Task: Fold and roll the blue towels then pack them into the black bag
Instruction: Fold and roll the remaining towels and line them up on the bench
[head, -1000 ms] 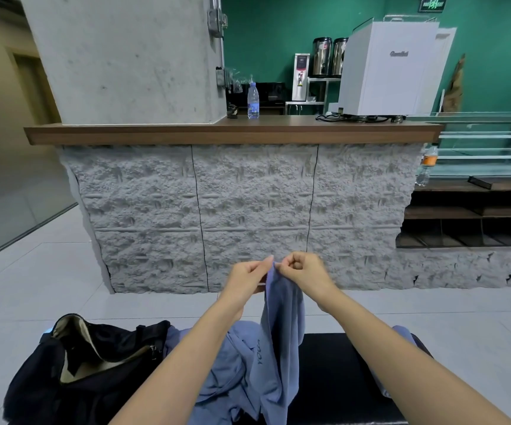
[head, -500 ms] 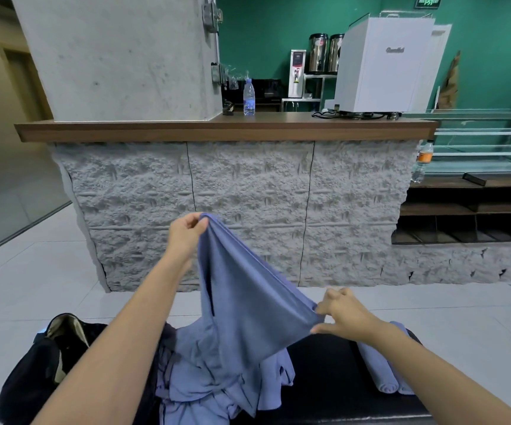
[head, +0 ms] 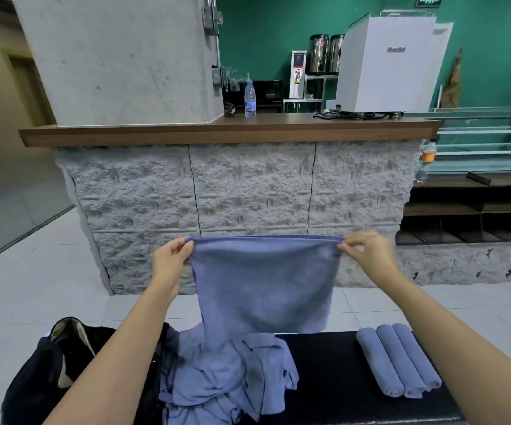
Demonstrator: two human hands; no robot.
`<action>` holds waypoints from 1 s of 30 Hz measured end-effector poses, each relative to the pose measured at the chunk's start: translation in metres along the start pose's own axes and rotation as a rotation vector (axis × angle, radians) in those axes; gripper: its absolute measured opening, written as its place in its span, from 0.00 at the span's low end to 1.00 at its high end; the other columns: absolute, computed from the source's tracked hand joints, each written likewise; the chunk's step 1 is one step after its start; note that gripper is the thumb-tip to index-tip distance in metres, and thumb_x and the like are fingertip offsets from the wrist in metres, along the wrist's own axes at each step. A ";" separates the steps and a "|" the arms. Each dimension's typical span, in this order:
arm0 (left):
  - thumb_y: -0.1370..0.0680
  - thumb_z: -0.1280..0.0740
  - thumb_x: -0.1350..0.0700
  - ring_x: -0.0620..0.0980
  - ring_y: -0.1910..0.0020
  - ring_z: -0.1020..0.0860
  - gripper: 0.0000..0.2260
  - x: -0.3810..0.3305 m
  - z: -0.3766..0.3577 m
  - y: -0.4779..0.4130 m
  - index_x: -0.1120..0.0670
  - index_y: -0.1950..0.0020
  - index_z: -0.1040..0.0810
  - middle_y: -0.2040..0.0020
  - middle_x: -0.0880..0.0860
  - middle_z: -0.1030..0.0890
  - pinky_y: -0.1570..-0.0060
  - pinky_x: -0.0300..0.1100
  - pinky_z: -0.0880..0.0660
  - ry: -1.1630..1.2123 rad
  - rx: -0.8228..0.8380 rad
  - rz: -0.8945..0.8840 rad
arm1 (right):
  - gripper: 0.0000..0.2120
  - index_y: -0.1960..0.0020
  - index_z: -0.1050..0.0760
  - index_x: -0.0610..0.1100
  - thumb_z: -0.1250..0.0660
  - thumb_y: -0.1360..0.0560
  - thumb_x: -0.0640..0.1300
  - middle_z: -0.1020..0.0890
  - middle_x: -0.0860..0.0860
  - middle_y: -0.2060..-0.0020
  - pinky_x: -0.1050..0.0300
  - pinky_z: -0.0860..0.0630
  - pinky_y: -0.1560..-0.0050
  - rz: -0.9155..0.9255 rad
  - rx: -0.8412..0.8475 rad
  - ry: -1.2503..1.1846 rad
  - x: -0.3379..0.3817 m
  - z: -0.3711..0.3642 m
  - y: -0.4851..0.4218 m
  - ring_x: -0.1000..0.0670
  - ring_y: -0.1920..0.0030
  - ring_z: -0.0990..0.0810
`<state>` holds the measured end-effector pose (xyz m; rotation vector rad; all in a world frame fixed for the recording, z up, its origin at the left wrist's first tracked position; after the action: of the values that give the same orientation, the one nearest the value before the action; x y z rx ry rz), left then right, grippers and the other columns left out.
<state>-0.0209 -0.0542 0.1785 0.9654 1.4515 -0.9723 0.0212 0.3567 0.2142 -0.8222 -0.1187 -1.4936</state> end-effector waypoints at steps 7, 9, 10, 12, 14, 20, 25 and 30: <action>0.23 0.35 0.66 0.50 0.61 0.25 0.07 0.018 -0.001 0.005 0.67 0.47 0.22 0.60 0.53 0.21 0.59 0.40 0.27 -0.078 0.027 0.069 | 0.06 0.54 0.20 0.38 0.27 0.30 0.36 0.23 0.47 0.69 0.57 0.30 0.59 -0.215 0.128 -0.239 -0.016 0.000 0.003 0.51 0.67 0.27; 0.23 0.35 0.66 0.47 0.63 0.26 0.05 0.016 0.002 0.006 0.63 0.49 0.22 0.62 0.52 0.22 0.63 0.35 0.26 -0.065 0.066 0.073 | 0.13 0.49 0.26 0.44 0.27 0.30 0.35 0.27 0.44 0.71 0.53 0.29 0.60 -0.228 0.191 -0.358 -0.016 0.003 0.007 0.48 0.66 0.27; 0.23 0.35 0.66 0.47 0.63 0.25 0.05 0.014 0.003 0.008 0.62 0.49 0.22 0.62 0.52 0.22 0.62 0.35 0.26 -0.061 0.089 0.070 | 0.16 0.47 0.28 0.46 0.27 0.30 0.34 0.27 0.44 0.72 0.54 0.28 0.61 -0.218 0.235 -0.333 -0.014 0.003 0.008 0.49 0.67 0.27; 0.23 0.34 0.66 0.48 0.62 0.24 0.04 0.009 0.005 0.013 0.62 0.50 0.21 0.61 0.53 0.21 0.60 0.37 0.26 -0.045 0.122 0.059 | 0.11 0.51 0.26 0.44 0.28 0.29 0.34 0.29 0.49 0.75 0.62 0.30 0.66 -0.173 0.278 -0.244 -0.011 0.006 0.009 0.55 0.70 0.29; 0.23 0.35 0.66 0.50 0.61 0.23 0.04 0.008 0.011 0.014 0.62 0.53 0.21 0.60 0.54 0.20 0.57 0.39 0.26 -0.008 0.177 0.101 | 0.05 0.60 0.24 0.41 0.29 0.28 0.37 0.24 0.49 0.69 0.64 0.32 0.62 -0.179 0.328 -0.362 -0.011 0.010 0.013 0.54 0.66 0.27; 0.28 0.33 0.63 0.50 0.68 0.28 0.02 0.028 0.010 0.021 0.59 0.60 0.24 0.73 0.52 0.23 0.65 0.40 0.29 0.098 0.256 0.540 | 0.07 0.60 0.24 0.40 0.34 0.24 0.41 0.22 0.45 0.66 0.61 0.23 0.67 -0.534 0.351 -0.966 -0.014 -0.016 0.028 0.50 0.67 0.24; 0.28 0.31 0.66 0.49 0.75 0.27 0.08 0.010 -0.063 0.049 0.57 0.66 0.22 0.78 0.50 0.24 0.76 0.33 0.30 0.016 0.167 0.268 | 0.10 0.68 0.24 0.44 0.29 0.29 0.37 0.20 0.45 0.68 0.50 0.20 0.60 -0.446 -0.048 -0.538 0.035 -0.049 0.026 0.48 0.66 0.23; 0.28 0.28 0.63 0.49 0.65 0.24 0.10 0.002 -0.118 0.081 0.50 0.67 0.16 0.67 0.51 0.17 0.62 0.44 0.26 -0.108 0.288 0.009 | 0.07 0.65 0.21 0.48 0.29 0.28 0.42 0.19 0.54 0.69 0.54 0.21 0.59 -0.162 -0.011 -0.449 0.097 -0.076 0.045 0.54 0.65 0.20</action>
<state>0.0158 0.0839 0.1811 1.1069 1.2374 -1.2313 0.0432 0.2294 0.1932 -1.1691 -0.5215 -1.4375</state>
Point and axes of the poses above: each hand's wrist, its own y-axis away from the middle knuckle, its own z-axis out of the back of the hand, x = y × z, the point moved 5 cm from there along -y, towards the middle knuckle
